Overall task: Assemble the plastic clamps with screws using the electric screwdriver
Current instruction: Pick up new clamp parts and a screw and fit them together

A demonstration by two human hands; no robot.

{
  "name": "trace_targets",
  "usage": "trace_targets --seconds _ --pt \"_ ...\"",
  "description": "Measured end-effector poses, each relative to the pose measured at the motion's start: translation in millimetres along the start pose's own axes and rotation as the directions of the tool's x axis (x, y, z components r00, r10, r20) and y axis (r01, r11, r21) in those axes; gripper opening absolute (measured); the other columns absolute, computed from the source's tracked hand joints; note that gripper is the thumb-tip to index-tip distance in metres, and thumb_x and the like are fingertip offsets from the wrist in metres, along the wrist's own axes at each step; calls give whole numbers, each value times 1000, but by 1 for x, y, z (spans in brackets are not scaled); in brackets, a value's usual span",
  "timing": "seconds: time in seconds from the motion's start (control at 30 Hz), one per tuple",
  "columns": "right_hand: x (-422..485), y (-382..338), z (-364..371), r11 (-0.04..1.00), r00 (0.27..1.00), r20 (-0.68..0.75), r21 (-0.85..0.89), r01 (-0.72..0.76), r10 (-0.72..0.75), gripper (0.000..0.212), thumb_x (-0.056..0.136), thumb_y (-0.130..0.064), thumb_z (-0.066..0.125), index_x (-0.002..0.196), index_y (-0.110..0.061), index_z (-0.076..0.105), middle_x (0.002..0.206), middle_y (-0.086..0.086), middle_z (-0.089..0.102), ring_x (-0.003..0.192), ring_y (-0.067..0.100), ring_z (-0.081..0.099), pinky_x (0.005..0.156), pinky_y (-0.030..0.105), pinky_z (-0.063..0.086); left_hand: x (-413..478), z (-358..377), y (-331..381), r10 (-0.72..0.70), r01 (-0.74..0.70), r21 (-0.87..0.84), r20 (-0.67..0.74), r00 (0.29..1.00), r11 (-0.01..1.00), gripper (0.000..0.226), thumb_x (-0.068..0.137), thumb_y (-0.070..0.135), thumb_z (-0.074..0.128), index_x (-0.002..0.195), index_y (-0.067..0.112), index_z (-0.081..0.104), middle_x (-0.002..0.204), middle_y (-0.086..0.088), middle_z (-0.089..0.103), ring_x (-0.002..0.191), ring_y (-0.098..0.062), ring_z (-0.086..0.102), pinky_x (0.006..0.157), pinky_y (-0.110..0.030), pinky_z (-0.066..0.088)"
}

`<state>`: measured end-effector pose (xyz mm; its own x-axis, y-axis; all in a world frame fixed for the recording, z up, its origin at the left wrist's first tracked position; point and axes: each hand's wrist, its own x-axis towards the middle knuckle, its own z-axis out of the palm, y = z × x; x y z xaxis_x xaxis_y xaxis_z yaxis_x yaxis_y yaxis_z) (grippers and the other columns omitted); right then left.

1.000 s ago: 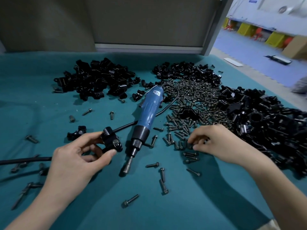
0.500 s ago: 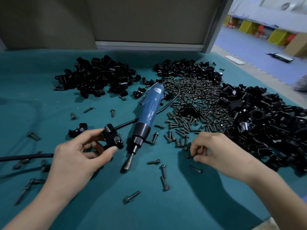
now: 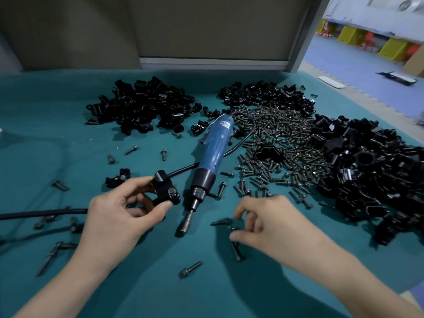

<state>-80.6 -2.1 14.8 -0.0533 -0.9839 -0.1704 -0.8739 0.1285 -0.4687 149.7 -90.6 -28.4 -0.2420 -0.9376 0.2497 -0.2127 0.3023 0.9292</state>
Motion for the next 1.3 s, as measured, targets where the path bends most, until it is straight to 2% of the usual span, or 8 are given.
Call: trace_targets --seconds 0.23,0.37,0.6,0.8,1.0,1.17,1.23,1.3 --pt "15 -8 -7 982 999 -34 185 -35 42 17 77 -5 70 74 -18 60 57 -4 59 43 5 51 54 26 54 -4 2 4 60 -60 99 -1 998 993 45 57 42 75 100 32 70 71 2 68 49 -9 63 57 -22 57" --pt "29 -38 -24 830 959 -213 488 269 -186 18 78 2 72 77 -13 62 61 -1 62 49 15 59 51 28 53 -3 2 8 200 -205 284 46 979 937 41 65 27 82 103 26 67 59 5 54 52 -7 49 50 -18 44" --pt "62 -78 4 815 870 -306 329 477 -386 12 81 -3 73 86 -10 64 69 -7 59 60 6 52 59 15 45 0 -2 9 247 -258 384 79 966 886 41 59 16 90 96 13 71 64 18 51 57 0 46 55 -3 35" --pt "63 -77 11 841 813 -312 73 536 -491 10 82 -5 70 86 -6 61 73 -5 53 64 14 49 61 31 47 1 -2 7 254 -267 386 86 963 883 40 59 18 90 94 18 70 66 19 53 60 -2 49 57 -3 35" --pt "64 -80 3 845 834 -225 73 530 -504 13 87 -17 71 80 -10 63 78 -2 57 69 12 50 67 28 45 1 0 4 320 -307 443 48 946 842 40 59 28 90 89 12 69 66 11 54 60 -2 47 57 -2 34" --pt "66 -83 3 924 932 -183 169 343 -312 18 89 -37 66 94 -24 55 95 -9 57 78 6 55 74 24 48 1 2 -2 408 -350 472 -23 913 809 41 61 19 92 95 9 70 74 5 63 62 -7 50 57 -17 44" --pt "65 -84 3 922 974 -68 315 226 -216 30 87 -44 66 107 -25 55 100 -9 58 76 6 59 73 29 54 1 0 0 482 -388 495 -74 873 777 37 68 25 82 96 5 70 79 1 67 64 -10 52 61 -20 45" --pt "65 -85 -1 785 977 95 612 94 -191 31 87 -36 68 111 -18 62 101 0 65 79 12 66 68 37 61 0 0 2 537 -400 536 -123 834 744 35 74 33 74 94 4 69 78 0 67 64 -10 49 61 -22 44"
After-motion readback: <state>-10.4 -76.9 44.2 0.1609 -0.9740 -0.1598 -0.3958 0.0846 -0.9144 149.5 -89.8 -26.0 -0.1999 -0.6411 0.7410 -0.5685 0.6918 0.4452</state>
